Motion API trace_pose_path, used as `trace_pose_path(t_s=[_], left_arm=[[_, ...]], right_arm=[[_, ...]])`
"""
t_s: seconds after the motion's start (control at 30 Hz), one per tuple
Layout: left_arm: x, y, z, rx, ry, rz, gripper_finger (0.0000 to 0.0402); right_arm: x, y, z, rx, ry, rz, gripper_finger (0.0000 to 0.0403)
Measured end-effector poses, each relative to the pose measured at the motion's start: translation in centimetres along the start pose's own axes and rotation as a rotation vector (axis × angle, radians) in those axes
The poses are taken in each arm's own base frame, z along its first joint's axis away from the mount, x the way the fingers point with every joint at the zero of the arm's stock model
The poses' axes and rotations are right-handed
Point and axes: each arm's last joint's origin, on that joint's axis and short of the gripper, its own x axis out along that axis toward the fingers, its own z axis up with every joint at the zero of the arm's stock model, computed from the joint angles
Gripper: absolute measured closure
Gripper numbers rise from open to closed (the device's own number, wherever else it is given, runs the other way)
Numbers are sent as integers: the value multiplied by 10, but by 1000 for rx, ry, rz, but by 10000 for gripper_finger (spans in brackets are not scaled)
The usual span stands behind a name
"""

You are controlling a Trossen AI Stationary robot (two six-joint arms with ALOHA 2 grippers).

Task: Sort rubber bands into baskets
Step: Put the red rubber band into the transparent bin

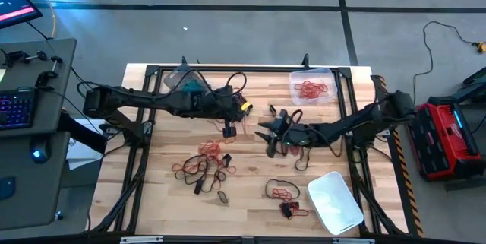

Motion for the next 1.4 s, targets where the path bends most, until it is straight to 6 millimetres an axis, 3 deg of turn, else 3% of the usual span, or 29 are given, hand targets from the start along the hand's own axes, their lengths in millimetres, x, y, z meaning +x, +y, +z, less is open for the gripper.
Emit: trace_pose_path(t_s=[0.2, 0.43, 0.6, 0.8, 0.97, 1.23, 1.4], left_arm=[[-2, -8, 4, -13, -35, -15, 401], [-4, -17, 8, 2, -60, -34, 401], [-5, -18, 8, 2, -63, -37, 401], [-6, -19, 10, 1, -80, -35, 387], [-4, -21, 8, 11, -100, -37, 348], [8, -28, -17, -18, -139, -62, 283], [3, -28, -26, -33, -177, -59, 261]], right_arm=[[27, 5, 16, -27, -30, -20, 178], [45, 6, 27, -55, -43, 4, 175], [47, 4, 28, -58, -34, -3, 236], [46, 4, 24, -91, 17, 0, 384], [46, 4, 21, -95, 45, 7, 390], [44, 6, 16, -101, 92, 9, 401], [41, 3, 17, -102, 113, -29, 402]])
